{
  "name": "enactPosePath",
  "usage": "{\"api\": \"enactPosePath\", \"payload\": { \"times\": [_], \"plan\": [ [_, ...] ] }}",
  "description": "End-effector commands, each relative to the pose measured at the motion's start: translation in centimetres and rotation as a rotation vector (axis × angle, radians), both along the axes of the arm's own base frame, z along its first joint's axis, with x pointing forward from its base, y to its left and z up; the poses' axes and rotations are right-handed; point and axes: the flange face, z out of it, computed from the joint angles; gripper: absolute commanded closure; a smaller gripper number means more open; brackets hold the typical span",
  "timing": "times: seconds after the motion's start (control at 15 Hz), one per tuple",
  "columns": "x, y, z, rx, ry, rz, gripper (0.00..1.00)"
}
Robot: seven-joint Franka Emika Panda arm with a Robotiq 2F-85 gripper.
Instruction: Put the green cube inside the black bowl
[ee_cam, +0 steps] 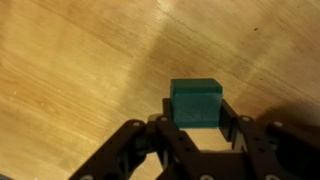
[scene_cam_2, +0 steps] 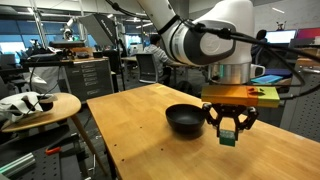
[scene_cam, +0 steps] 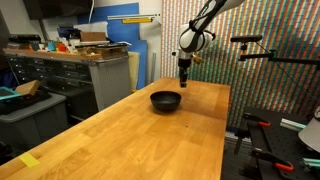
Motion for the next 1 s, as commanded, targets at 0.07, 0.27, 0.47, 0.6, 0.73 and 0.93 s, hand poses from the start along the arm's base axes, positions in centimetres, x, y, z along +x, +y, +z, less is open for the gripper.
{"api": "enactPosePath", "payload": {
  "times": [0.07,0.27,0.47,0.6,0.73,0.93],
  "plan": [
    [1.3,3.1,4.3,-0.032,-0.007,0.032,0.79],
    [2.2,6.0,5.6,-0.037,-0.011,0.063,0.79],
    [3.1,9.2,5.8,-0.038,-0.008,0.101,0.79],
    [3.6,11.4,5.4,-0.034,0.001,0.123,0.79],
    [3.8,13.4,5.1,-0.028,0.008,0.144,0.79],
    [4.0,16.0,3.9,-0.022,0.028,0.171,0.79]
  ]
}}
